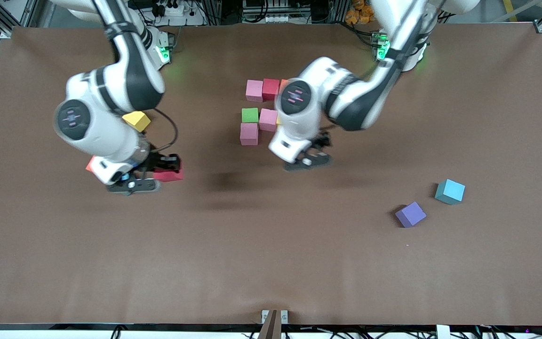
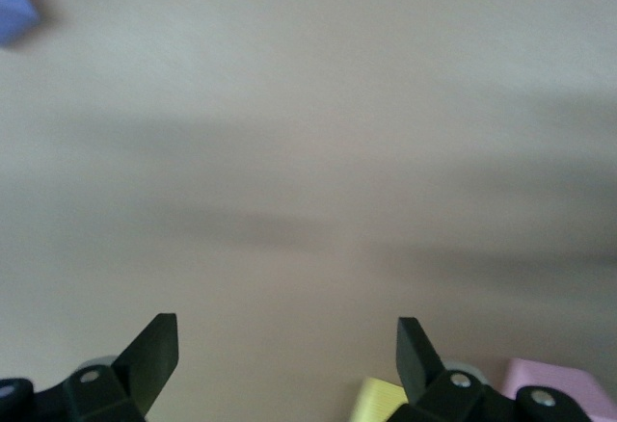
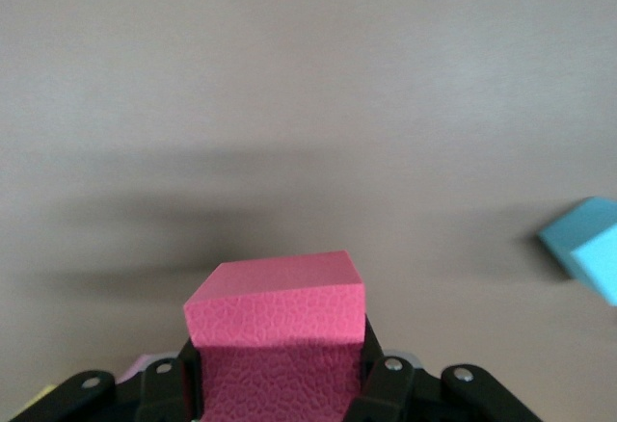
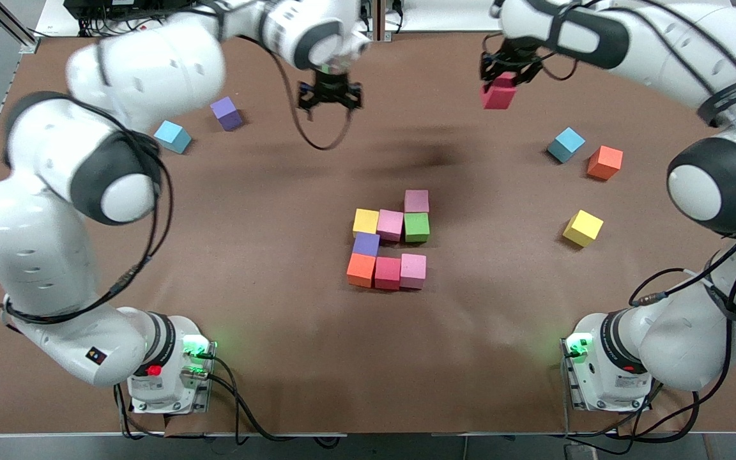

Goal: Form number 2 with 11 blocks
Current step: 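Reach the purple cube with the left gripper while the right gripper lowers pink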

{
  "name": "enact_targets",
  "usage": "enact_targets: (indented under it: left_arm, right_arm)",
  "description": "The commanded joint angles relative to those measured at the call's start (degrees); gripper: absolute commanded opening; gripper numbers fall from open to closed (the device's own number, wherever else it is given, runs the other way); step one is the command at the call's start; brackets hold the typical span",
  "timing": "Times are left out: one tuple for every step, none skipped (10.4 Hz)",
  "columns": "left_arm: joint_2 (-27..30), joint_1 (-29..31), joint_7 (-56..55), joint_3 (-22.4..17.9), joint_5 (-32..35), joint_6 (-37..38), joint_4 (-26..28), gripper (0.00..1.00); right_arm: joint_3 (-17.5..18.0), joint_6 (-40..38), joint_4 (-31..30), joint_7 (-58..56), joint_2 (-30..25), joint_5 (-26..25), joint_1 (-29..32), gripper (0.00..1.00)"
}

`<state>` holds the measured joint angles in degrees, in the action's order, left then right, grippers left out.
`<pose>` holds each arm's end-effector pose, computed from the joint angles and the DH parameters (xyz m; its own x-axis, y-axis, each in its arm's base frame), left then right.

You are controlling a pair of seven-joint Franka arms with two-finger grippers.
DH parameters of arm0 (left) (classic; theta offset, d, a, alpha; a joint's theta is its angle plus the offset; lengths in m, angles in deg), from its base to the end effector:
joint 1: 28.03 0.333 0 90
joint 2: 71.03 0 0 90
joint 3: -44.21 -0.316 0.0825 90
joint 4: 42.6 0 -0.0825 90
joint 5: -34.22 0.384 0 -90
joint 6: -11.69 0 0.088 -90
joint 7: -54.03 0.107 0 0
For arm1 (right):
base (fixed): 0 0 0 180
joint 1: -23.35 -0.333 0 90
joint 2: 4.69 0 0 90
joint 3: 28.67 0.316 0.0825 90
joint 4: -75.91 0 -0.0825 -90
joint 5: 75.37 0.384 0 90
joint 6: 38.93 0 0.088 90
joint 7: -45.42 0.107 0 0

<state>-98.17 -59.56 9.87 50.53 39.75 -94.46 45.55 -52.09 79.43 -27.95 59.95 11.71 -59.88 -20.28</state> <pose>0.5396 -0.3972 0.3691 0.9923 0.0895 -0.0861 0.0774 -0.9878 -0.1353 0.5763 0.2445 0.3945 0.9990 -0.0135 -0.0421 -0.0183 -0.9929 -0.1172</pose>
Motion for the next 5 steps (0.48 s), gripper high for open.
enact_targets:
  left_arm:
    - [5.08,8.38,7.32,0.79,1.15,-1.33,6.50,1.00]
    - [5.86,11.28,10.56,0.79,2.37,-4.12,8.51,1.00]
    - [6.74,13.75,14.07,0.62,4.55,-8.07,12.36,1.00]
    - [7.97,18.38,18.63,0.70,6.58,-12.37,16.49,1.00]
    - [8.16,21.22,23.12,0.53,6.51,-14.85,18.71,1.00]
  right_arm:
    - [-0.22,9.29,-6.24,8.28,-0.94,-0.11,-6.00,0.32]
    - [-0.22,13.95,-8.44,11.80,-0.41,-0.11,-8.90,0.31]
    - [-0.22,17.57,-9.51,15.23,1.16,-0.11,-11.80,0.30]
    - [-0.31,19.86,-9.61,18.91,3.17,-0.20,-14.44,0.29]
    - [-0.31,21.37,-9.61,21.21,4.67,-0.20,-16.38,0.29]
